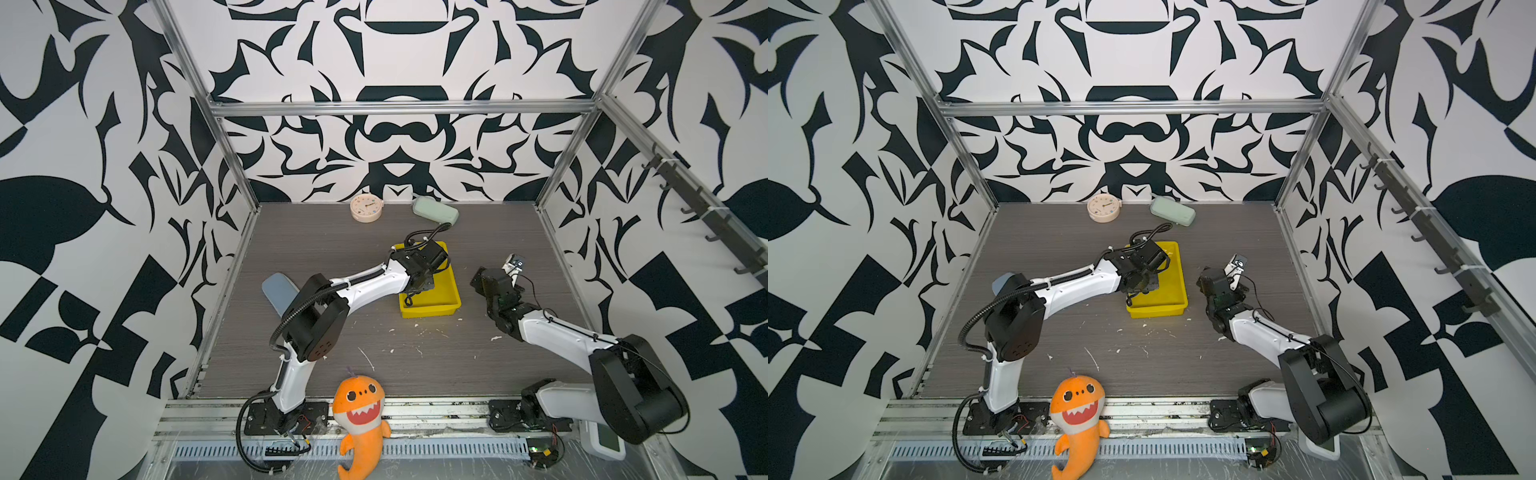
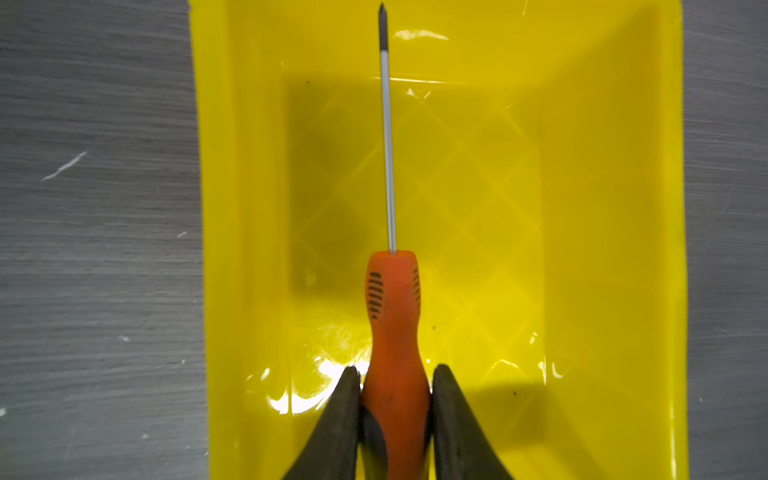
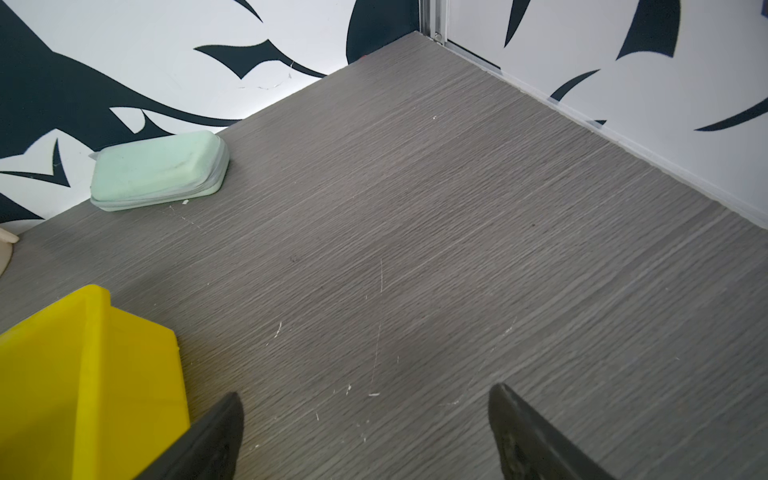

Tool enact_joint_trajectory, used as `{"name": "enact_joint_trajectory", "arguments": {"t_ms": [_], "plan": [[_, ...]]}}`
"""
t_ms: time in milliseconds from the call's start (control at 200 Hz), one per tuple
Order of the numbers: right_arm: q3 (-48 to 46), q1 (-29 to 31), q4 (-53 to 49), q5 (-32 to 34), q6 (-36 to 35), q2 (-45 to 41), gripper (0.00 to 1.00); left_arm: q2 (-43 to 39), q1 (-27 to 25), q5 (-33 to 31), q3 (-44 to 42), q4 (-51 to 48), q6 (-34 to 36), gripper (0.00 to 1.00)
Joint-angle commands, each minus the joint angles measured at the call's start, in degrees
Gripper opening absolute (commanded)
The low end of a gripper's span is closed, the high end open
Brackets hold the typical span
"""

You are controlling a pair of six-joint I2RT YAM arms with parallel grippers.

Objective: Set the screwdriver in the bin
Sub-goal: 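Lift the screwdriver with the left gripper and carry it over the yellow bin, then open the left gripper to drop the screwdriver into the bin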

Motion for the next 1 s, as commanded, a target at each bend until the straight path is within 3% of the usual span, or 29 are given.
{"name": "enact_joint_trajectory", "arguments": {"t_ms": [0, 440, 645, 840, 915, 995], "plan": [[0.4, -0.1, 0.9, 1.5, 0.4, -0.3, 0.94, 0.7, 0.0, -0.3, 2.2, -2.0, -0.4, 0.28], [0.2, -0.1, 1.7, 1.0, -0.1, -0.7, 0.93, 4.8, 0.0, -0.7, 4.6, -4.0, -1.0, 0.33], [-0.3, -0.1, 1.5, 0.2, -0.3, -2.3, 0.92, 3.3, 0.0, -0.5, 2.3, -1.9, -1.6, 0.44], [-1.1, -0.1, 3.3, 0.3, -0.2, -2.2, 0.92, -0.5, 0.0, -1.8, 5.9, -6.7, 0.0, 0.46], [-0.8, 0.0, 3.4, 0.4, -0.2, -1.5, 0.92, -4.8, 0.0, -3.5, 4.8, -7.4, 0.9, 0.52], [-0.3, -0.1, 2.5, 0.3, -0.4, -1.5, 0.92, -10.2, 0.1, -5.7, 2.0, -6.9, 2.9, 0.69]]}}
